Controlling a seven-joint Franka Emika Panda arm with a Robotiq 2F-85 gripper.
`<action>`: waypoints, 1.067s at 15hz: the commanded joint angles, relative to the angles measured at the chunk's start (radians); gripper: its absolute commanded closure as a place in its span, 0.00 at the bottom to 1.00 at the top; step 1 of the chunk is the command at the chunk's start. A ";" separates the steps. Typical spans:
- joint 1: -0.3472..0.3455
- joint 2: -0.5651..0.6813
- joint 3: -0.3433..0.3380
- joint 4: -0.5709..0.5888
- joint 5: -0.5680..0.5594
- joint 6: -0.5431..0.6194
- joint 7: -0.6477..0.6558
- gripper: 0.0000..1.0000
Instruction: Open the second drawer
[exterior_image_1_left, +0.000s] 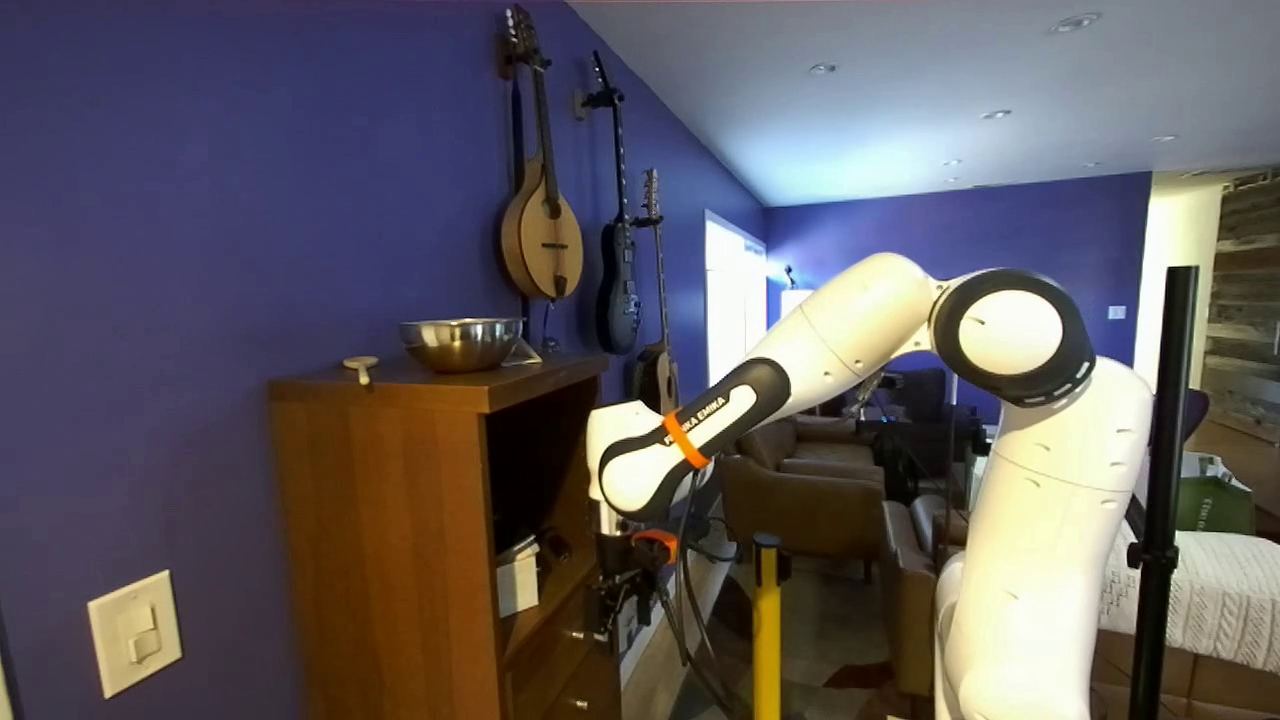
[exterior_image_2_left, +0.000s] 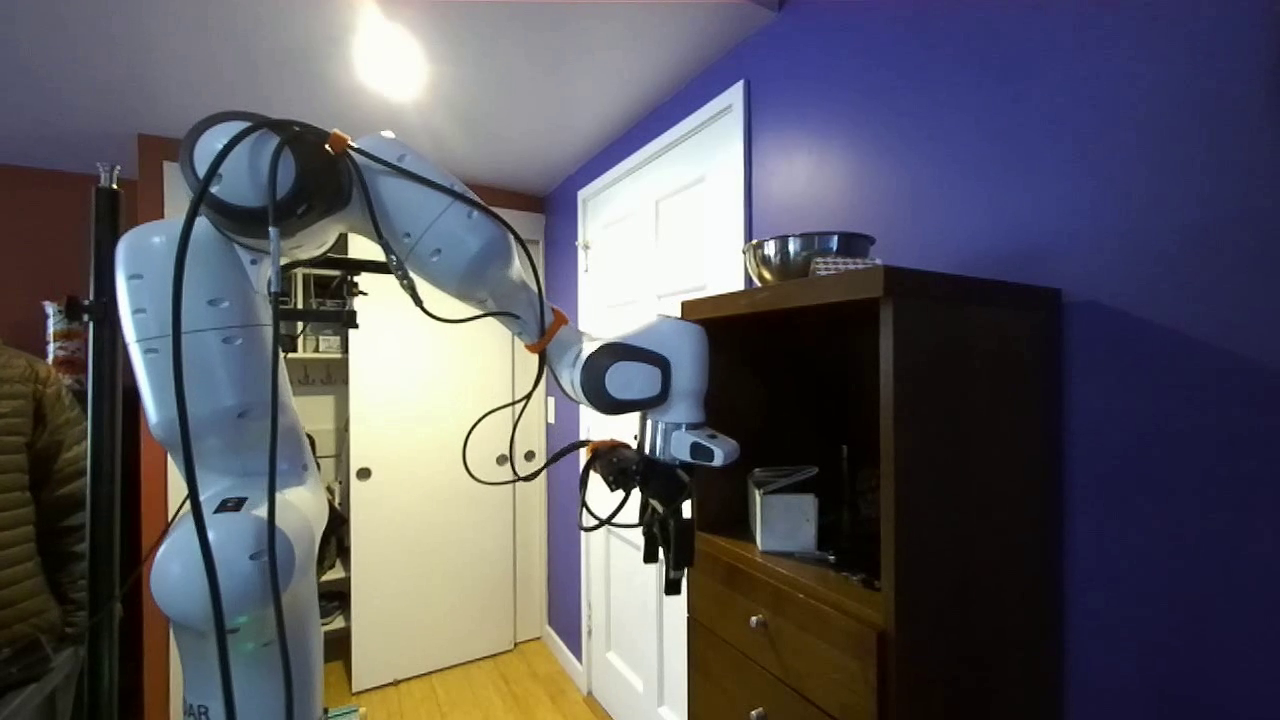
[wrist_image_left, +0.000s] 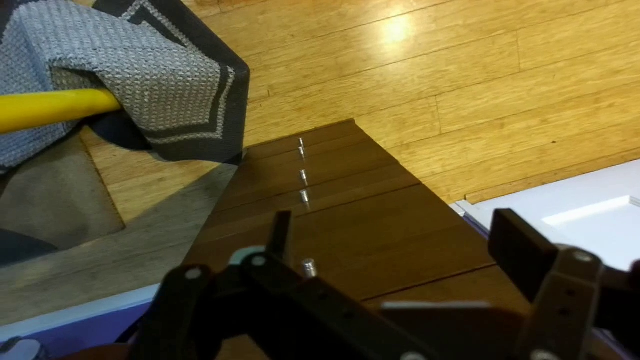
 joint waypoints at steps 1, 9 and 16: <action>-0.059 0.062 -0.053 -0.044 -0.017 0.057 -0.047 0.00; -0.130 0.172 -0.123 -0.067 -0.006 0.095 -0.080 0.00; -0.068 0.166 -0.072 -0.187 0.281 0.333 -0.333 0.00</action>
